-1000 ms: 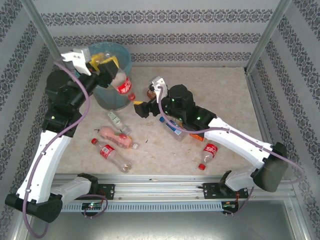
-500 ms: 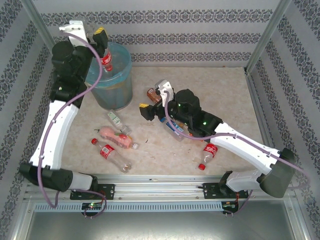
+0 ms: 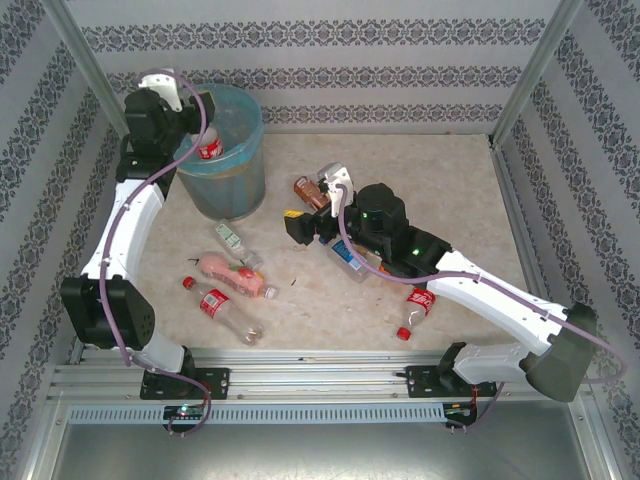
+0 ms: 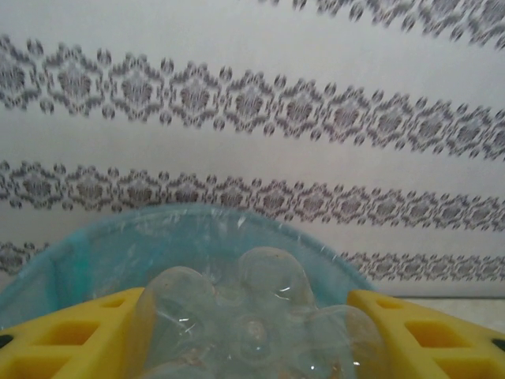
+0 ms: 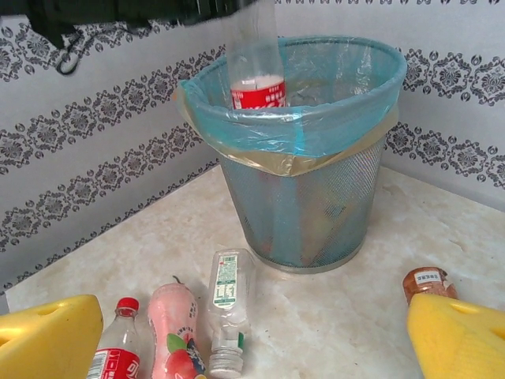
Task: Put the plastic bottles in the bin
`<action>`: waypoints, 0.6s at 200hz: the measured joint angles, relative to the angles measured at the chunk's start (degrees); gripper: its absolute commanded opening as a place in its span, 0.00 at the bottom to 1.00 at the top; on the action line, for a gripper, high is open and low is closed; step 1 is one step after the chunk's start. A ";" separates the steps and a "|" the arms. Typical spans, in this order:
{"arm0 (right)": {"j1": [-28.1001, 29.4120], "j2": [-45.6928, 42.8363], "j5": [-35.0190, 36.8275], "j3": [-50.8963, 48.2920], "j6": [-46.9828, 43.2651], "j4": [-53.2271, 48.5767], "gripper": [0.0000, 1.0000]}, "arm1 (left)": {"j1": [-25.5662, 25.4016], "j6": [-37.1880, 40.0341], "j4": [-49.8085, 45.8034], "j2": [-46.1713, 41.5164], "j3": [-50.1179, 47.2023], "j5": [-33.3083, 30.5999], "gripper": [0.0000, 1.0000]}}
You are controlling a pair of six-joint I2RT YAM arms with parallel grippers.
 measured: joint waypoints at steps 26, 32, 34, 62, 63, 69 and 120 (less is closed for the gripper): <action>0.00 0.44 0.00 0.00 0.61 0.04 0.98 | 0.20 0.00 0.68 2.36 -2.05 2.47 0.05; 0.00 0.66 0.00 0.00 0.79 0.04 0.98 | 0.20 0.00 0.98 2.99 -2.36 3.17 0.05; 0.00 0.74 0.00 0.00 0.81 0.04 0.98 | 0.20 0.00 1.11 3.21 -2.49 3.41 0.05; 0.00 2.32 -0.09 0.00 1.38 0.02 0.98 | 0.20 0.13 1.75 5.53 -3.67 5.84 0.29; 0.00 2.34 -0.09 0.00 1.40 0.02 0.98 | 0.20 0.13 1.77 5.60 -3.67 5.92 0.31; 0.00 2.60 -0.22 0.00 1.64 -0.02 0.98 | 0.20 0.20 2.08 5.99 -3.67 6.45 0.41; 0.00 3.02 -0.37 0.00 2.75 -0.15 0.98 | 0.20 0.22 0.90 6.05 -1.81 7.56 0.62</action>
